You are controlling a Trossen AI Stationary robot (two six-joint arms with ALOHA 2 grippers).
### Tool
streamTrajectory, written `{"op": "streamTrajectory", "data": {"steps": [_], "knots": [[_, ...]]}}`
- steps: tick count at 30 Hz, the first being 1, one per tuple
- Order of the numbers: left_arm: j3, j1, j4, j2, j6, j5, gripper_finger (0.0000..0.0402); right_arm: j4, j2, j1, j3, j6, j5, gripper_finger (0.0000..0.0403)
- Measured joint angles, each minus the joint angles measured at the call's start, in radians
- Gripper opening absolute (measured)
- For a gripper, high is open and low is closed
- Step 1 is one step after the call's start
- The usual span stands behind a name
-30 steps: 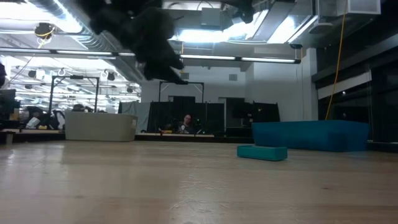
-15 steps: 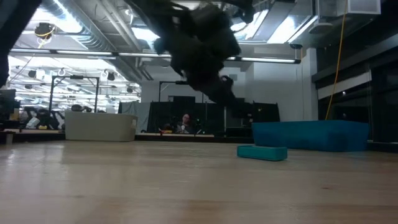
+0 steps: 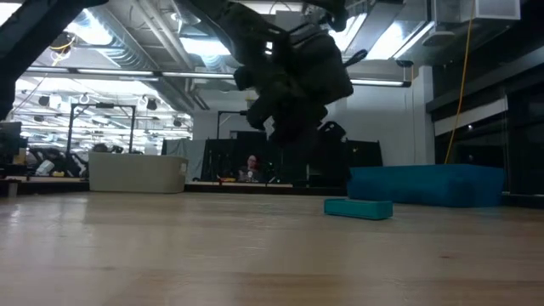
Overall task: Pick & Place Office items
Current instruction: Put the light blue digital timer into the gray bin
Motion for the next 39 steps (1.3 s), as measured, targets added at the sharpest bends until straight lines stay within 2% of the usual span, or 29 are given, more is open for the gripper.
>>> {"op": "streamTrajectory", "data": {"steps": [5,10,28,32,38,39], "knots": [[-0.01,-0.033,0.002,0.017,0.005,-0.067,0.0263,-0.001,0.0,0.0,0.0,-0.002,-0.012,0.0271],[-0.024,-0.054,0.023,0.016,-0.01,-0.085,0.0263,-0.004,0.0,0.0,0.0,-0.019,-0.015,0.0271],[-0.018,-0.058,0.09,0.087,-0.025,-0.058,0.026,-0.005,0.0,0.0,0.0,-0.019,-0.015,0.0271],[-0.017,-0.061,0.096,0.09,-0.053,-0.067,0.0236,-0.005,0.0,0.0,0.0,-0.02,-0.015,0.0271],[-0.017,-0.063,0.088,0.092,-0.085,-0.095,0.015,-0.005,0.0,0.0,0.0,-0.031,-0.015,0.0271],[-0.017,-0.062,0.085,0.092,-0.1,-0.095,0.0149,-0.005,0.0,0.0,0.0,-0.031,-0.015,0.0271]]}}
